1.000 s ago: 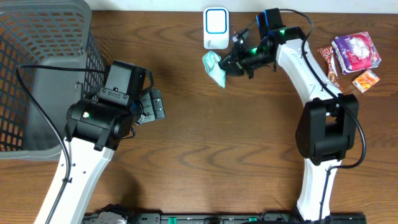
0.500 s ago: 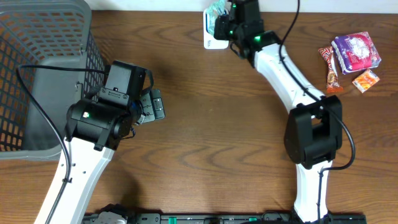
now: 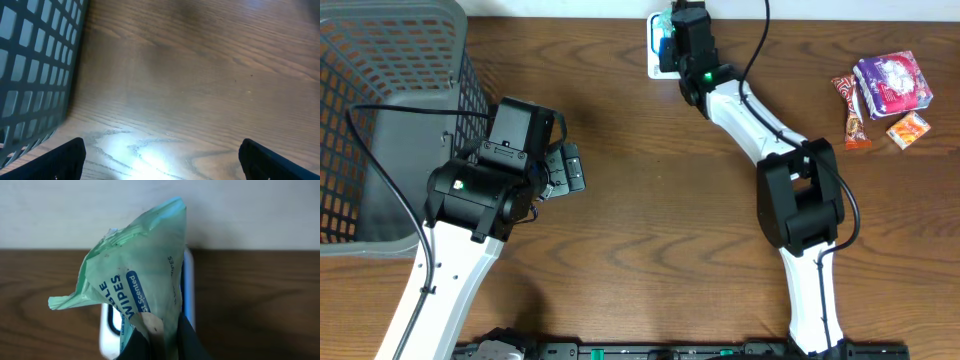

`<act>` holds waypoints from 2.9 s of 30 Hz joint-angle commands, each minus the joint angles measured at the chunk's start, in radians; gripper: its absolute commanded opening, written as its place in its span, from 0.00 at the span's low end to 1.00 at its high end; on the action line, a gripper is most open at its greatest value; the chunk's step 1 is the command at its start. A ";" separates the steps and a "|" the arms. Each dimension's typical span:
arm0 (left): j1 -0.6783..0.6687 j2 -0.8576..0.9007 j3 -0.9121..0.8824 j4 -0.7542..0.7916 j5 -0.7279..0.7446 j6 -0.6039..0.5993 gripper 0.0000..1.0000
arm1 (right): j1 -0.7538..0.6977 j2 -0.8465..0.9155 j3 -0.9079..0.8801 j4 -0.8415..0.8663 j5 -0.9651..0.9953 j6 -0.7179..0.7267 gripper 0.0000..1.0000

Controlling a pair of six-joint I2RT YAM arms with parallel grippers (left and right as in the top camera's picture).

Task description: Scan the item barcode

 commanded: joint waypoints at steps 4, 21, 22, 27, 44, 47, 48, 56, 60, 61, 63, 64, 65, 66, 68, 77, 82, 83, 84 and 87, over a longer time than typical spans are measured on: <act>0.001 0.004 0.005 -0.004 -0.012 0.006 0.98 | -0.085 -0.164 0.018 -0.104 0.158 -0.013 0.01; 0.001 0.004 0.005 -0.004 -0.012 0.006 0.98 | -0.567 -0.221 -0.041 -0.768 0.212 0.175 0.01; 0.001 0.004 0.005 -0.004 -0.012 0.006 0.98 | -0.585 -0.217 -0.049 -0.761 0.177 0.178 0.01; 0.001 0.004 0.005 -0.004 -0.012 0.006 0.98 | -0.662 -0.203 -0.108 -0.693 0.158 0.226 0.07; 0.001 0.004 0.005 -0.004 -0.012 0.006 0.98 | -0.710 -0.440 -0.114 -0.767 0.161 0.226 0.57; 0.001 0.004 0.005 -0.004 -0.012 0.006 0.98 | -0.703 -0.553 -0.115 -0.868 0.162 0.290 0.58; 0.001 0.004 0.005 -0.004 -0.012 0.006 0.98 | -0.698 -0.583 -0.115 -0.904 0.162 0.310 0.58; 0.001 0.004 0.005 -0.004 -0.012 0.006 0.98 | -0.555 -0.938 -0.283 -1.034 0.187 0.385 0.57; 0.001 0.004 0.005 -0.004 -0.012 0.006 0.98 | -0.412 -1.159 -0.483 -1.005 0.219 0.385 0.63; 0.001 0.004 0.005 -0.004 -0.012 0.006 0.98 | -0.382 -1.205 -0.520 -1.006 0.192 0.385 0.70; 0.001 0.004 0.005 -0.004 -0.012 0.006 0.98 | -0.322 -1.302 -0.587 -1.026 0.084 0.385 0.99; 0.001 0.004 0.005 -0.004 -0.012 0.006 0.98 | -0.296 -1.346 -0.615 -1.052 0.021 0.385 0.99; 0.001 0.004 0.005 -0.004 -0.012 0.006 0.98 | -0.280 -1.379 -0.632 -1.073 -0.031 0.385 0.99; 0.001 0.004 0.005 -0.004 -0.012 0.006 0.98 | -0.265 -1.418 -0.650 -1.101 -0.089 0.384 0.99; 0.001 0.004 0.005 -0.004 -0.012 0.006 0.98 | -0.250 -1.479 -0.668 -1.162 -0.166 0.385 0.99; 0.001 0.004 0.005 -0.004 -0.012 0.006 0.98 | -0.250 -1.621 -0.671 -1.432 -0.190 0.384 0.99; 0.001 0.004 0.005 -0.004 -0.012 0.006 0.98 | -0.250 -1.624 -0.672 -1.485 -0.189 0.384 0.99; 0.001 0.004 0.005 -0.004 -0.012 0.006 0.98 | -0.250 -1.624 -0.672 -1.485 -0.190 0.384 0.99; 0.001 0.004 0.005 -0.004 -0.012 0.006 0.98 | -0.250 -1.624 -0.672 -1.485 -0.190 0.384 0.99; 0.001 0.004 0.005 -0.004 -0.012 0.006 0.98 | -0.250 -1.624 -0.672 -1.485 -0.189 0.384 0.99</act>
